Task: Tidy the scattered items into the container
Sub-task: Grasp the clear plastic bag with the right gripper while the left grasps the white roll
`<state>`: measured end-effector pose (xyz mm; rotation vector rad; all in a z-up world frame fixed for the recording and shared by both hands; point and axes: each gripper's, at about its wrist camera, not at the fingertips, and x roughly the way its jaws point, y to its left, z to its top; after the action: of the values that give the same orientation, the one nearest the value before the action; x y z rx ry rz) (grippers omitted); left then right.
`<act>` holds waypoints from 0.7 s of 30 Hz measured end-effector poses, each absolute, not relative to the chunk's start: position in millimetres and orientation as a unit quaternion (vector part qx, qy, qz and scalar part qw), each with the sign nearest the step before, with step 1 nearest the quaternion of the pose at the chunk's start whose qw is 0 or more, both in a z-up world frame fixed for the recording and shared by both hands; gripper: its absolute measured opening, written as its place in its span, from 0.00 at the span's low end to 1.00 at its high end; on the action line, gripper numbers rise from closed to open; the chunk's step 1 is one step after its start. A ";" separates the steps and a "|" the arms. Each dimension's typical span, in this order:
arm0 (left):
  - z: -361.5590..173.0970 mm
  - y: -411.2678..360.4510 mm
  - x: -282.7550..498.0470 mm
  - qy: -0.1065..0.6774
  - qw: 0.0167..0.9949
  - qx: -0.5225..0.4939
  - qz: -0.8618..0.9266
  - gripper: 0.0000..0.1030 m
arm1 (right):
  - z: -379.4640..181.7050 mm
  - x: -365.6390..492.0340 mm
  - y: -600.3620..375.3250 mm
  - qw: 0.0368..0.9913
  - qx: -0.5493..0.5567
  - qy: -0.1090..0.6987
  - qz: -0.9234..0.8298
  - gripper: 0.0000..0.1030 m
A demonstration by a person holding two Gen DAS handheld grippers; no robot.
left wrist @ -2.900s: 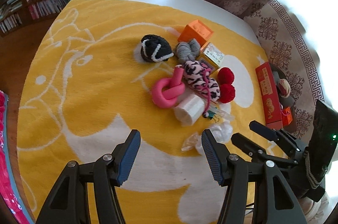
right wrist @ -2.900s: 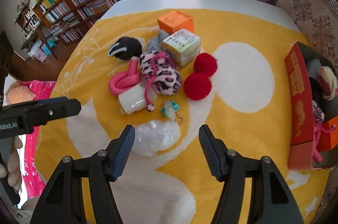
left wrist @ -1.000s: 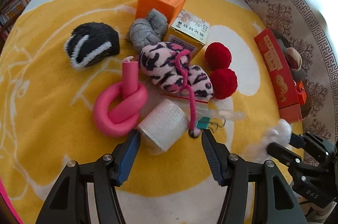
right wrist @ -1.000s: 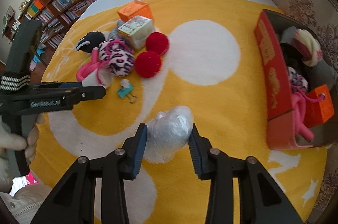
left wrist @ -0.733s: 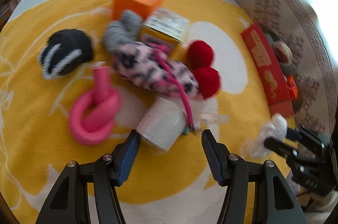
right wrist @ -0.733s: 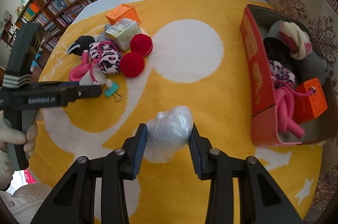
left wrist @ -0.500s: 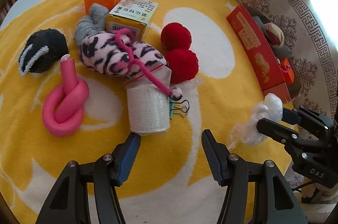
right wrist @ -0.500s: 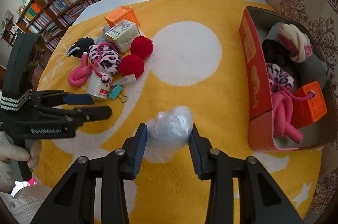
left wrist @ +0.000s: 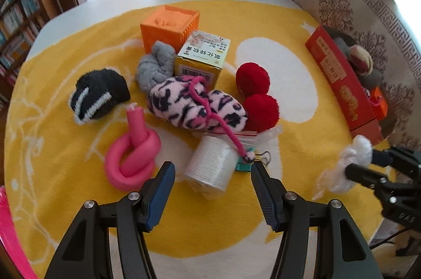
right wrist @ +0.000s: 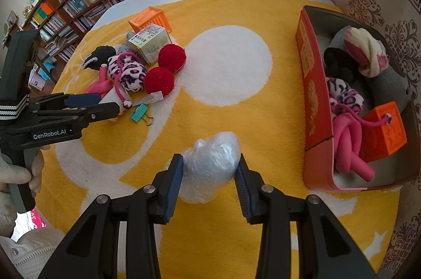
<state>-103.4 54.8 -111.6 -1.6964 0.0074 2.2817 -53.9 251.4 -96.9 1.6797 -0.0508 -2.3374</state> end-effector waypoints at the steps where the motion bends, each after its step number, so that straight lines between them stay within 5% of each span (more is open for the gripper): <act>1: -112.9 55.5 -104.3 0.010 0.150 -0.589 0.794 0.60 | -97.6 -53.6 251.9 0.131 0.579 -0.018 -0.805 0.41; 9: -133.4 71.0 -110.6 0.044 0.179 -0.595 0.783 0.59 | -98.7 -49.3 255.5 0.125 0.582 -0.020 -0.803 0.41; 12: -133.8 66.8 -110.9 0.012 0.186 -0.601 0.777 0.36 | -98.0 -49.0 258.8 0.121 0.581 -0.022 -0.804 0.41; 21: -126.8 52.9 -93.5 -0.043 0.157 -0.615 0.772 0.36 | -87.3 -51.4 261.8 0.128 0.568 -0.026 -0.813 0.41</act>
<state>-93.5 52.9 -126.8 -1.7605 -0.1224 2.2085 -51.4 261.8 -87.3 1.6513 -0.0747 -2.3649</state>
